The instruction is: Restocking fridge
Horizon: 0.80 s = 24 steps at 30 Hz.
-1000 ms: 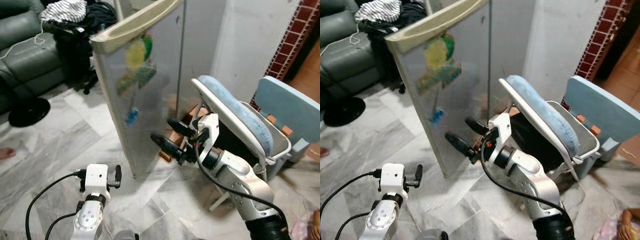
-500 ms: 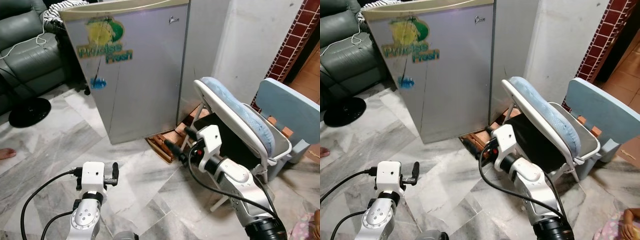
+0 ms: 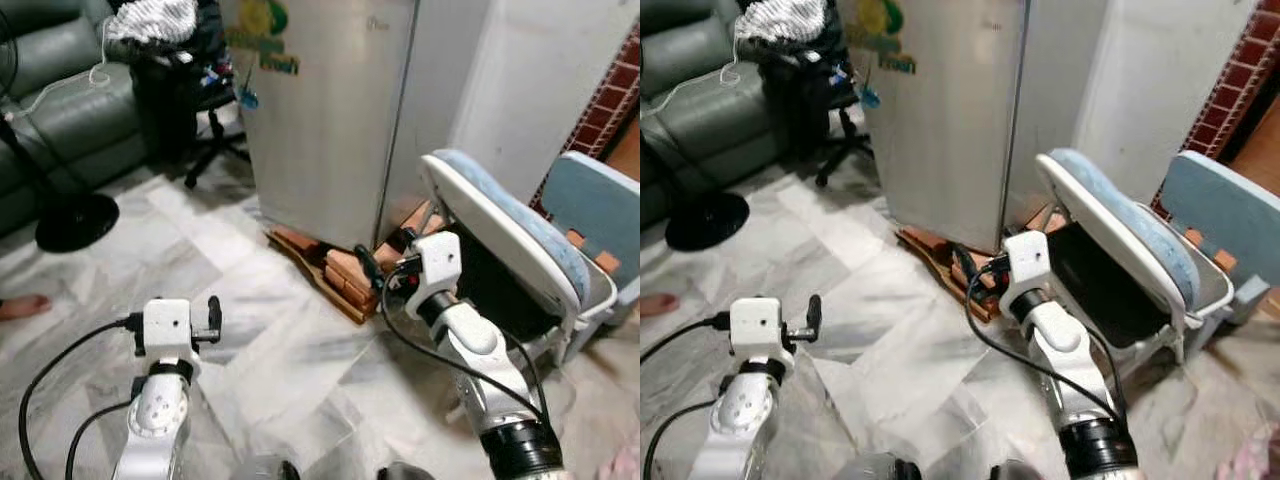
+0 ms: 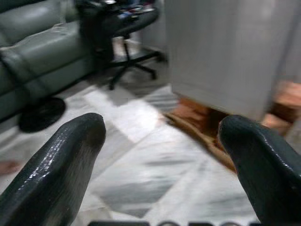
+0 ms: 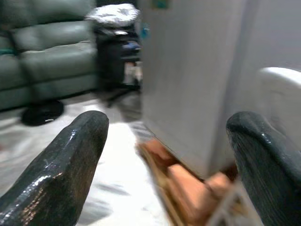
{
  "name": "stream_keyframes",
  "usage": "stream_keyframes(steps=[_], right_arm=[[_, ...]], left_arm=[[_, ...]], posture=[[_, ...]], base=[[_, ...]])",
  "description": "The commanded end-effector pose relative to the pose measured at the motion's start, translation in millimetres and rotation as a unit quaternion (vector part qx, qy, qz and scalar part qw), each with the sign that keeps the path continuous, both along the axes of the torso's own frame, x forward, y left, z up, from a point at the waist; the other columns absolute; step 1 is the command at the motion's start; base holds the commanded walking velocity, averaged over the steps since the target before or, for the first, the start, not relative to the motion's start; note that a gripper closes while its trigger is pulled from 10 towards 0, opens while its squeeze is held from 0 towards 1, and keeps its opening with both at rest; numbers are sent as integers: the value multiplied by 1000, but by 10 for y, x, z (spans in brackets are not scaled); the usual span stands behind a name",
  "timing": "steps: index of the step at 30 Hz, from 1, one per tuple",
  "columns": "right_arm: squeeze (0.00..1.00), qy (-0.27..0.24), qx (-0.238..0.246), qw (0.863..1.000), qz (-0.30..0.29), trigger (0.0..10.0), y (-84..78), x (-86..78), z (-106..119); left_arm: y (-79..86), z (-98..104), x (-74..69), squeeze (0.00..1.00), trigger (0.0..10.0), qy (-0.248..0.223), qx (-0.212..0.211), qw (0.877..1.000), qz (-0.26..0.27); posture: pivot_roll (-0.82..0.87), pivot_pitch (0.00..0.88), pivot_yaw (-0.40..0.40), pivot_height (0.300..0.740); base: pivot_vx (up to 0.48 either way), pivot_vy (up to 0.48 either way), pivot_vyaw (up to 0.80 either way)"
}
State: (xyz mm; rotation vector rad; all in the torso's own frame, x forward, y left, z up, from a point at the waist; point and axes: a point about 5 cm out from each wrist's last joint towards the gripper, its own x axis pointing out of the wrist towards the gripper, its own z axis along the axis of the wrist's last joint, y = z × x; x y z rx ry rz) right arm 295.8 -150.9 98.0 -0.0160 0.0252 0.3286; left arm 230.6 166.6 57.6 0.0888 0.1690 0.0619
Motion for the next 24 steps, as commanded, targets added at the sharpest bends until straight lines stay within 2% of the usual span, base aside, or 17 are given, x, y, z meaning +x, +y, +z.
stream_keyframes(steps=[1,11,19,24], right_arm=[[0,-21,-1,1000,8,10000,91,28,63],[0,-20,7,1000,-8,10000,68,51,39],[0,-19,6,999,-37,10000,0,25,-3],[0,-13,3,999,-36,10000,-20,-23,-47]], left_arm=[[96,61,19,0,10000,-13,12,1000,9],[70,111,56,0,10000,-26,7,1000,9],[10,96,99,0,10000,-22,13,1000,-14],[13,42,58,0,10000,-12,8,1000,-13]], posture=[[-47,42,48,740],[-50,36,56,740],[-79,29,101,740],[-83,27,93,740]], base=[[0,480,0],[0,480,0],[0,480,0],[0,480,0]])
